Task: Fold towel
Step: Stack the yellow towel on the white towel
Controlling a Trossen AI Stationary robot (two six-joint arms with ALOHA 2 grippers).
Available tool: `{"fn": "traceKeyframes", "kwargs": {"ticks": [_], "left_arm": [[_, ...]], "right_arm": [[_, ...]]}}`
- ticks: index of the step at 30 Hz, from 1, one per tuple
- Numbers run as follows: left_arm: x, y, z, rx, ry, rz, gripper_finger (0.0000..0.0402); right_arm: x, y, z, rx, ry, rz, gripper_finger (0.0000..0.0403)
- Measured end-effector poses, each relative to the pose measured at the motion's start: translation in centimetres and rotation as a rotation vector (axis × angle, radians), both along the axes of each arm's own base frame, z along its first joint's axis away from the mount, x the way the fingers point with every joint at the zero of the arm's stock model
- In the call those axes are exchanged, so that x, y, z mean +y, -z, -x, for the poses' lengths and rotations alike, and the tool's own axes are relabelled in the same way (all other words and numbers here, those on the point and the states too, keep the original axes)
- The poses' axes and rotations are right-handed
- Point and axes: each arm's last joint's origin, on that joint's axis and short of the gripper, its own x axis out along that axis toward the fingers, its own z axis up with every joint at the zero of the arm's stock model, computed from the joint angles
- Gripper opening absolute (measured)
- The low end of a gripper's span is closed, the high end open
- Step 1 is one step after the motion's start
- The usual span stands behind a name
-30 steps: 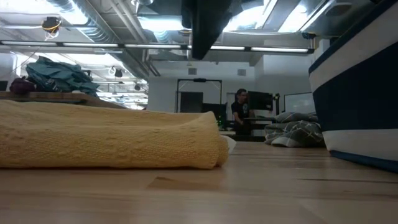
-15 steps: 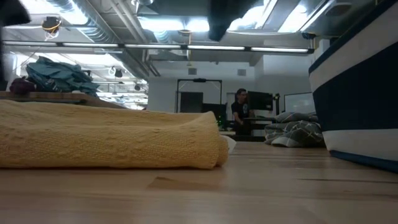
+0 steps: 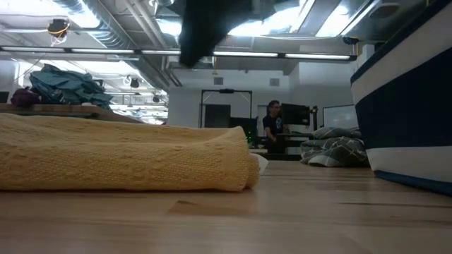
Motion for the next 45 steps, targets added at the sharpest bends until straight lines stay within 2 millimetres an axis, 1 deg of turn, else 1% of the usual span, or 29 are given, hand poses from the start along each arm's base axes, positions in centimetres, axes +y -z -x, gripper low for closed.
{"fn": "traceKeyframes", "kwargs": {"ticks": [3, 7, 11, 14, 17, 22, 27, 30, 35, 40, 43, 45], "left_arm": [[0.0, 0.2, -0.1, -0.001, 0.001, -0.010, 0.0136], [0.2, 0.3, -0.3, -0.004, -0.001, -0.022, 0.0186], [0.4, 0.3, -0.6, 0.001, 0.041, -0.041, 0.0230], [0.7, 0.4, -0.9, 0.004, 0.071, -0.056, 0.0251], [1.3, 1.0, -1.0, 0.021, 0.075, -0.079, 0.0262], [2.4, 2.4, -0.8, 0.074, 0.043, -0.100, 0.0269], [2.9, 3.2, -0.6, 0.087, 0.042, -0.107, 0.0269], [3.0, 3.9, -0.6, 0.075, 0.041, -0.092, 0.0269], [3.2, 4.9, -0.4, 0.057, 0.025, -0.071, 0.0269], [3.7, 5.4, -0.2, 0.061, 0.009, -0.084, 0.0267], [3.9, 5.5, -0.3, 0.051, -0.012, -0.096, 0.0253], [4.1, 5.5, -0.4, 0.040, -0.027, -0.108, 0.0235]], "right_arm": [[0.0, 1.0, 0.0, -0.003, 0.005, 0.012, 0.0202], [-0.2, 2.4, 0.2, 0.025, 0.005, 0.029, 0.0202], [-0.3, 3.7, 0.3, 0.028, 0.002, 0.046, 0.0202], [-0.4, 4.3, 0.4, 0.027, -0.019, 0.100, 0.0202], [-0.6, 4.6, 0.5, 0.025, -0.013, 0.130, 0.0202], [-0.6, 4.5, 0.5, 0.022, -0.034, 0.141, 0.0202], [-0.7, 4.8, 0.2, -0.004, -0.017, 0.181, 0.0202], [-0.7, 6.0, -0.3, -0.009, -0.014, 0.185, 0.0202], [-0.7, 7.9, -0.5, 0.028, -0.036, 0.196, 0.0202], [-0.7, 8.9, -0.8, 0.036, -0.030, 0.214, 0.0202], [-0.9, 9.6, -1.0, 0.036, -0.021, 0.225, 0.0202], [-1.1, 9.6, -1.3, 0.022, -0.009, 0.228, 0.0199]]}}
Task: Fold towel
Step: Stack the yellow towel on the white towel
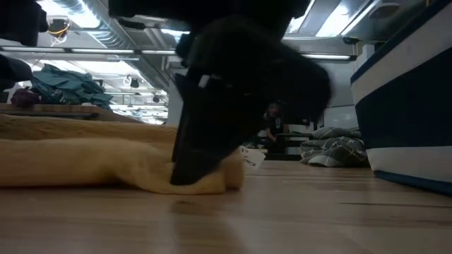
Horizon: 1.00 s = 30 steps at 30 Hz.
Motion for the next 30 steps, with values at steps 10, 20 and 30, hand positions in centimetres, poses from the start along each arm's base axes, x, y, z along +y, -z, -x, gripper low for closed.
{"fn": "traceKeyframes", "kwargs": {"ticks": [10, 20, 30], "left_arm": [[0.4, 0.1, 0.0, -0.007, -0.058, -0.016, 0.0094], [0.5, -0.7, 0.2, 0.019, -0.120, -0.045, 0.0016], [2.1, -5.4, 1.3, 0.053, -0.199, -0.216, 0.0014]], "right_arm": [[-0.6, 0.2, -0.5, -0.016, 0.016, -0.014, 0.0066], [-1.0, -0.9, -0.8, -0.043, 0.054, 0.125, 0.0025], [-3.2, -5.0, -2.3, -0.120, 0.103, 0.263, 0.0012]]}}
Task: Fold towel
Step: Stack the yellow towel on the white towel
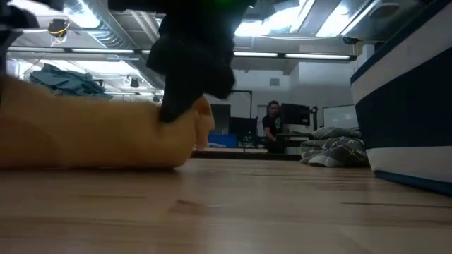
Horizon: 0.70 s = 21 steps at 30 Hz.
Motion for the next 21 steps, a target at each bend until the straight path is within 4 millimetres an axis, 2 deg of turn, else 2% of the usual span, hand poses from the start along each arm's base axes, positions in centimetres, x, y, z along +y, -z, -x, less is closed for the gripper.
{"fn": "traceKeyframes", "kwargs": {"ticks": [10, 16, 21], "left_arm": [[2.4, -3.1, 1.9, -0.037, -0.155, -0.122, 0.0014], [3.8, -5.2, 2.8, -0.127, -0.216, -0.125, 0.0014], [5.5, -6.6, 2.5, -0.232, -0.271, -0.120, 0.0014]], "right_arm": [[-4.6, -4.3, -2.2, -0.092, 0.072, 0.059, 0.0011], [-7.4, -6.1, -2.7, -0.128, 0.094, 0.067, 0.0010], [-9.6, -6.7, -3.1, -0.142, 0.127, 0.078, 0.0010]]}}
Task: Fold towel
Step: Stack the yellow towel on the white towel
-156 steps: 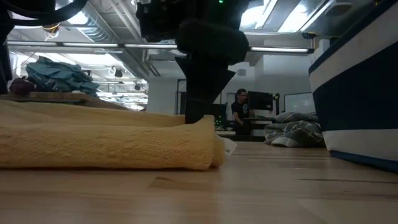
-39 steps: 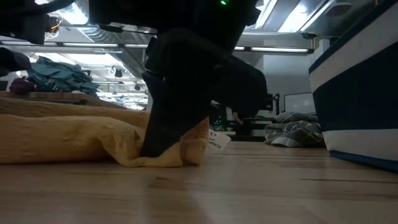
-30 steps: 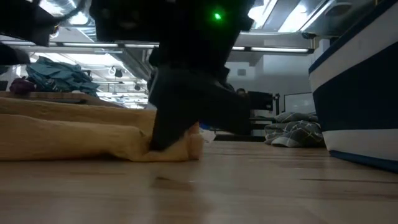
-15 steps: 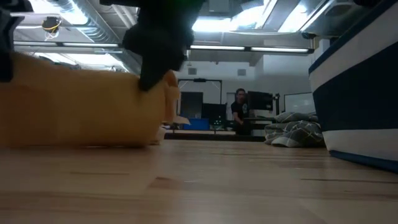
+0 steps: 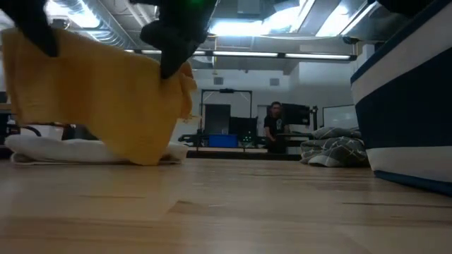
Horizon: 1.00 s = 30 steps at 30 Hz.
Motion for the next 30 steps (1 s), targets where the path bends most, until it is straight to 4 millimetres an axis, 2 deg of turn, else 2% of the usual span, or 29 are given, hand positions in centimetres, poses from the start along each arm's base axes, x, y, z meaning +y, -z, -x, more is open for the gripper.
{"fn": "traceKeyframes", "kwargs": {"ticks": [12, 20, 24, 30], "left_arm": [[4.3, -1.2, -1.8, 0.043, -0.039, -0.028, 0.0014], [7.3, -2.0, -2.4, 0.087, -0.048, -0.061, 0.0014], [9.2, -2.5, -1.9, 0.094, -0.070, -0.076, 0.0014], [11.9, -2.1, 0.2, 0.144, -0.095, -0.081, 0.0014]], "right_arm": [[-3.9, -2.7, -0.4, -0.056, 0.007, 0.044, 0.0009], [-7.8, -4.1, -1.4, -0.129, -0.013, 0.078, 0.0009], [-9.8, -4.1, -1.6, -0.141, -0.010, 0.042, 0.0009], [-12.6, -4.6, -2.3, -0.234, -0.040, -0.014, 0.0009]]}}
